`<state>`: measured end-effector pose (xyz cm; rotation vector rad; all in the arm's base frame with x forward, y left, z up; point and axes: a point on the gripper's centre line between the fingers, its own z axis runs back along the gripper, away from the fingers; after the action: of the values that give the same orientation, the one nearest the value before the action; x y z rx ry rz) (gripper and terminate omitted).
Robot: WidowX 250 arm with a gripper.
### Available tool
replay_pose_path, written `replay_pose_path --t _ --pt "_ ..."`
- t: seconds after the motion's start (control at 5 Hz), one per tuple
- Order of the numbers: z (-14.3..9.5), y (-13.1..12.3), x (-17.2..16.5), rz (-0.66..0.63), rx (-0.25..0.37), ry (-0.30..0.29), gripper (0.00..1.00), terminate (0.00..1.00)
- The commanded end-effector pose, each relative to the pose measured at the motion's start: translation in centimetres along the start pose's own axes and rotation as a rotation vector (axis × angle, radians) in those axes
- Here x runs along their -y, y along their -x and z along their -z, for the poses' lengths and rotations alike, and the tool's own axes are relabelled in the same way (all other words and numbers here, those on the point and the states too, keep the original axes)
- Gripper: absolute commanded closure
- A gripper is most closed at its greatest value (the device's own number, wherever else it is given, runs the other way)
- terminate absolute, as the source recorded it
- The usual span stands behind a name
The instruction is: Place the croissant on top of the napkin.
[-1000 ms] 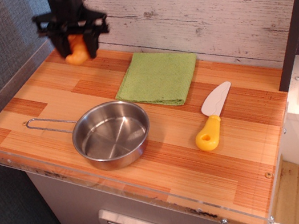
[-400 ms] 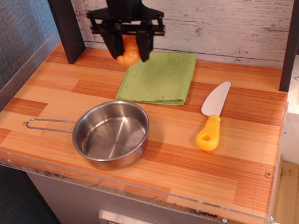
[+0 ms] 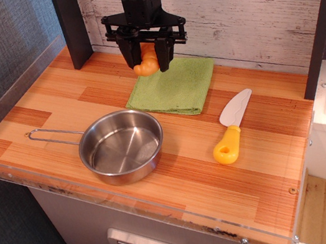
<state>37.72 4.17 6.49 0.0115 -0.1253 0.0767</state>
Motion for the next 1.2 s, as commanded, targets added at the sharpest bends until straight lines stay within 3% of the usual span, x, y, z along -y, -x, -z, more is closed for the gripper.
replay_pose_path --t 0.0,0.4,0.6,1.0 --pt "-1.9 -0.3 -0.6 0.008 0.054 0.003 0.00 0.00" --pt "-3.1 0.2 -0.9 0.004 0.067 0.013 0.00 0.00" --pt "-3.3 0.9 -2.0 0.001 0.026 0.031 0.00 0.00" --pt "-3.3 0.9 -2.0 0.001 0.026 0.031 0.00 0.00"
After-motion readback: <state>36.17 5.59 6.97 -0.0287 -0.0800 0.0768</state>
